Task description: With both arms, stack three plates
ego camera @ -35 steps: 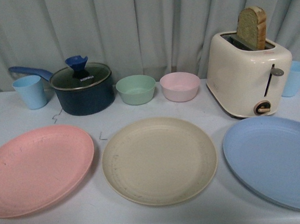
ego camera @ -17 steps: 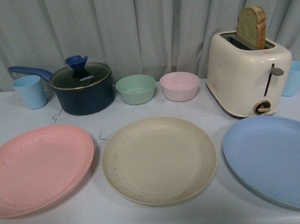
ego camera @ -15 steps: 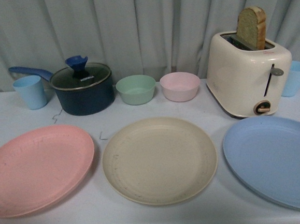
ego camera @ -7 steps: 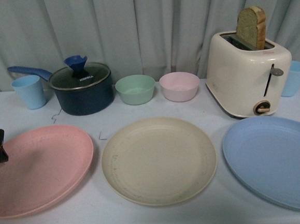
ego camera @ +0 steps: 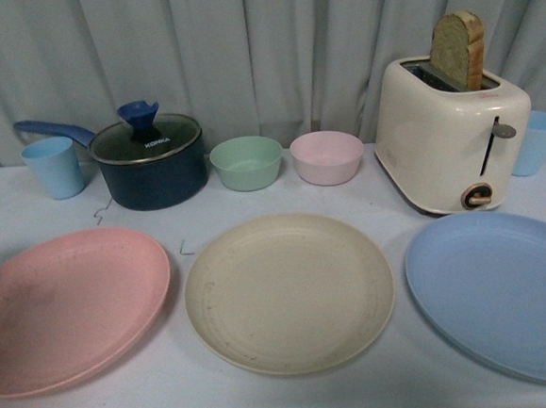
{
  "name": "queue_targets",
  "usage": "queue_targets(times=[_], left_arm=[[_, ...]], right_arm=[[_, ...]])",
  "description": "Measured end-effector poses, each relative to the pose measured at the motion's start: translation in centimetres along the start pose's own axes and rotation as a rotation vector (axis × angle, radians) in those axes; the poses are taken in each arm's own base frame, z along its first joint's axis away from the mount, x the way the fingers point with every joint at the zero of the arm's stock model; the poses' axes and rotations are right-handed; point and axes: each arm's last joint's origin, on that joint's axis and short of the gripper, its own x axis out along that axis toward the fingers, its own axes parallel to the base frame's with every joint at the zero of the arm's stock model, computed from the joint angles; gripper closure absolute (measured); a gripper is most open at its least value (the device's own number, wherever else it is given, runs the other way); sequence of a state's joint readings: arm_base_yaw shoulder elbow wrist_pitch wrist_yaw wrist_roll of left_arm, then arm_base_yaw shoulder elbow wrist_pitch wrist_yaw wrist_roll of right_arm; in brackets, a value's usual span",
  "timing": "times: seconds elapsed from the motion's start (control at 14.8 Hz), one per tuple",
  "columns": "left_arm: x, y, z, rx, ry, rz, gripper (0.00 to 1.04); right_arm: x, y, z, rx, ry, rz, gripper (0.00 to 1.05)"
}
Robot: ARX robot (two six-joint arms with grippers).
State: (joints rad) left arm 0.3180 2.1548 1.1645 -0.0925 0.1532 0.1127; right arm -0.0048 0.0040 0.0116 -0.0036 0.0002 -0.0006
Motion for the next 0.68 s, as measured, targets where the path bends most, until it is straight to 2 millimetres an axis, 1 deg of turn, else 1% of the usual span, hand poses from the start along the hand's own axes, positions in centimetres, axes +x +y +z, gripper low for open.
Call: queue_targets(times=[0.07, 0.14, 0.27, 0.47, 0.54, 0.61, 0.68], left_arm=[[0.0, 0.0, 0.0, -0.002, 0.002, -0.005, 0.56], [0.0, 0.1, -0.1, -0.005, 0.004, -0.018, 0.62], [0.0, 0.2, -0.1, -0.010, 0.003, -0.029, 0.67], [-0.1, 0.2, -0.1, -0.019, 0.005, -0.040, 0.78], [-0.1, 0.3, -0.2, -0.037, 0.000, -0.055, 0.88], [-0.7, 0.5, -0.1, -0.055, -0.013, -0.075, 0.97], [-1.4, 0.6, -0.3, -0.070, -0.019, -0.087, 1.01]], right_arm=[[0.0, 0.0, 0.0, 0.000, 0.000, 0.000, 0.06], [0.0, 0.0, 0.0, 0.000, 0.000, 0.000, 0.06], [0.0, 0.0, 0.0, 0.000, 0.000, 0.000, 0.06], [0.0, 0.0, 0.0, 0.000, 0.000, 0.000, 0.06], [0.0, 0.0, 0.0, 0.000, 0.000, 0.000, 0.06], [0.0, 0.0, 0.0, 0.000, 0.000, 0.000, 0.06], [0.0, 0.0, 0.0, 0.000, 0.000, 0.000, 0.06]])
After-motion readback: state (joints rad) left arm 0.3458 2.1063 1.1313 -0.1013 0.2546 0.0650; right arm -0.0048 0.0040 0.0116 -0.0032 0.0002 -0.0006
